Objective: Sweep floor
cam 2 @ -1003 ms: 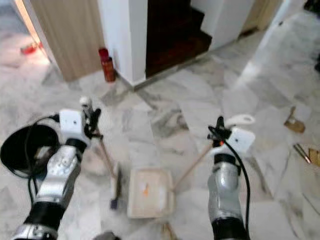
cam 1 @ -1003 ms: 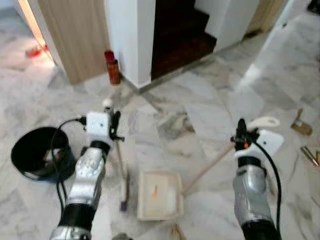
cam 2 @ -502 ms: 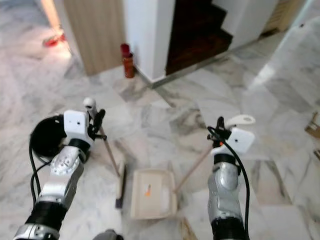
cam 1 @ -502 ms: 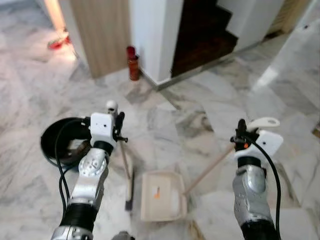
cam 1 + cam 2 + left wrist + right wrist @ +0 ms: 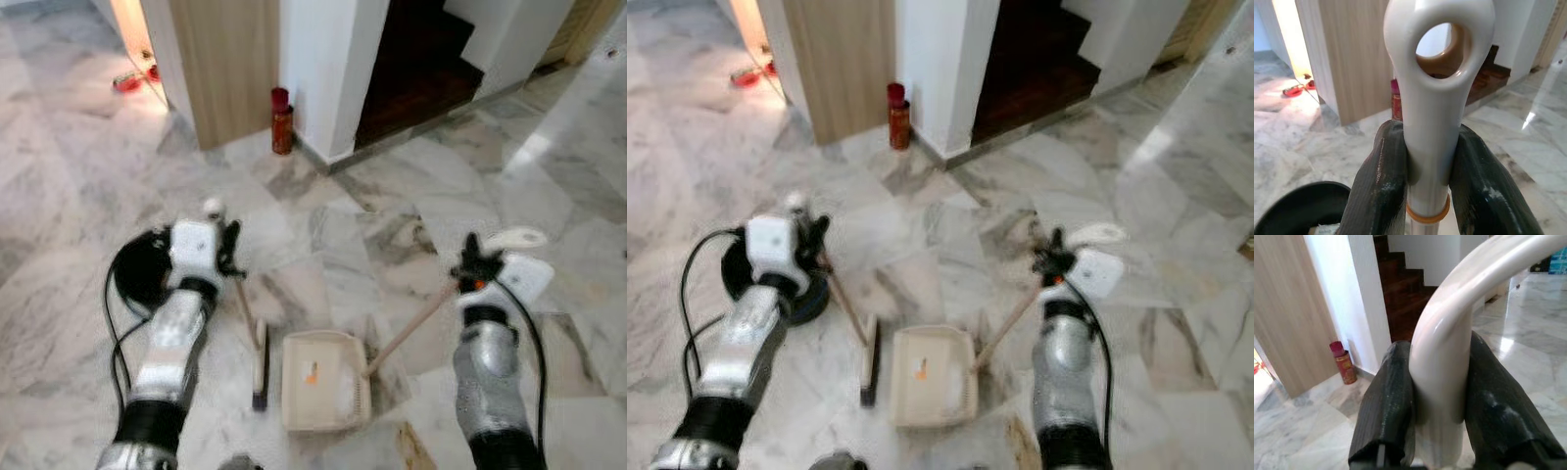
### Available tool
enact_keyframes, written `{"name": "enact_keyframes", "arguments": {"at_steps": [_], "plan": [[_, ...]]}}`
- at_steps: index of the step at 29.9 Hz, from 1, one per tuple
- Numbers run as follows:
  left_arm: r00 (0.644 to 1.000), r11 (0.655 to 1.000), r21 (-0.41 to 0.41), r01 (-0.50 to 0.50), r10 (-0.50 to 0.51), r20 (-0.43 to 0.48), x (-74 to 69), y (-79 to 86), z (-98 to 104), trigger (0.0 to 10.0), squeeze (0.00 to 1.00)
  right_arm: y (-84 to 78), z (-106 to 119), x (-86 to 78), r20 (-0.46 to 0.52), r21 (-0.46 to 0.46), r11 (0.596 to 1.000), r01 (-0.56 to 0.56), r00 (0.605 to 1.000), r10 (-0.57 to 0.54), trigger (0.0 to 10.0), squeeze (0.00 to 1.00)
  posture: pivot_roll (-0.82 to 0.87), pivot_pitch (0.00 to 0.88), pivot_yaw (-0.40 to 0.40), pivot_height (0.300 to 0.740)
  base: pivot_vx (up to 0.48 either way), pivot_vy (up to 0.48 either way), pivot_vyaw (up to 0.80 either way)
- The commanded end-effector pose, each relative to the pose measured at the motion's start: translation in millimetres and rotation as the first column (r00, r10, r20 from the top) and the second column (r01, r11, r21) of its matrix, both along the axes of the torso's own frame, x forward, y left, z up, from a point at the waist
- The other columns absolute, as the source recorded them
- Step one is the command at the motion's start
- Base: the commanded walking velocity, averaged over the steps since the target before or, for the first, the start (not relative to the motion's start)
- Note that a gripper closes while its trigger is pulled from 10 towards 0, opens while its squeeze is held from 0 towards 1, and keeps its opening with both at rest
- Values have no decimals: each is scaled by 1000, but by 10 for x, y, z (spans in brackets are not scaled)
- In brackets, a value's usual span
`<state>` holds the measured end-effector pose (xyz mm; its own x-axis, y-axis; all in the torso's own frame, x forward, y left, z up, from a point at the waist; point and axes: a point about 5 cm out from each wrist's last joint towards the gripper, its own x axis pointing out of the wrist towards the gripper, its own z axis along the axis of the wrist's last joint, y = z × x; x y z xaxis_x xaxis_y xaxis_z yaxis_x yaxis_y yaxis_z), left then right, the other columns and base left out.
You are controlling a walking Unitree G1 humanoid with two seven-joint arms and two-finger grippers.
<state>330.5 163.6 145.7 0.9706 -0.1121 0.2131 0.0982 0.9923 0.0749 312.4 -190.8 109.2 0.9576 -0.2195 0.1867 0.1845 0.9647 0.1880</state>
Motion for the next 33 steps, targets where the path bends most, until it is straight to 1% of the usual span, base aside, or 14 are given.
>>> {"name": "enact_keyframes", "arguments": {"at_steps": [1, 18, 26, 33], "plan": [[999, 1000, 18, 15, -16, 43, -2, -45, 92, 10000, 0, -46, 78, -2, 44, 28, 999, 21, 999, -22, 10000, 0, 142, 145, -70, 740, 0, 296, 0], [999, 1000, 10, 24, -24, 38, -16, -74, 79, 10000, 0, -42, 68, -11, 40, 25, 1000, 16, 999, -17, 10000, 0, 144, 147, -73, 740, 0, 294, 0], [999, 1000, 10, 23, -24, 40, -10, -64, 90, 10000, 0, -12, 76, 6, 41, 27, 1000, 7, 999, -8, 10000, 0, 147, 146, -73, 740, 0, 293, 0], [999, 1000, 9, 25, -26, 40, -13, -63, 90, 10000, 0, -24, 74, -3, 41, 28, 1000, 12, 999, -13, 10000, 0, 147, 146, -72, 740, 0, 295, 0]]}}
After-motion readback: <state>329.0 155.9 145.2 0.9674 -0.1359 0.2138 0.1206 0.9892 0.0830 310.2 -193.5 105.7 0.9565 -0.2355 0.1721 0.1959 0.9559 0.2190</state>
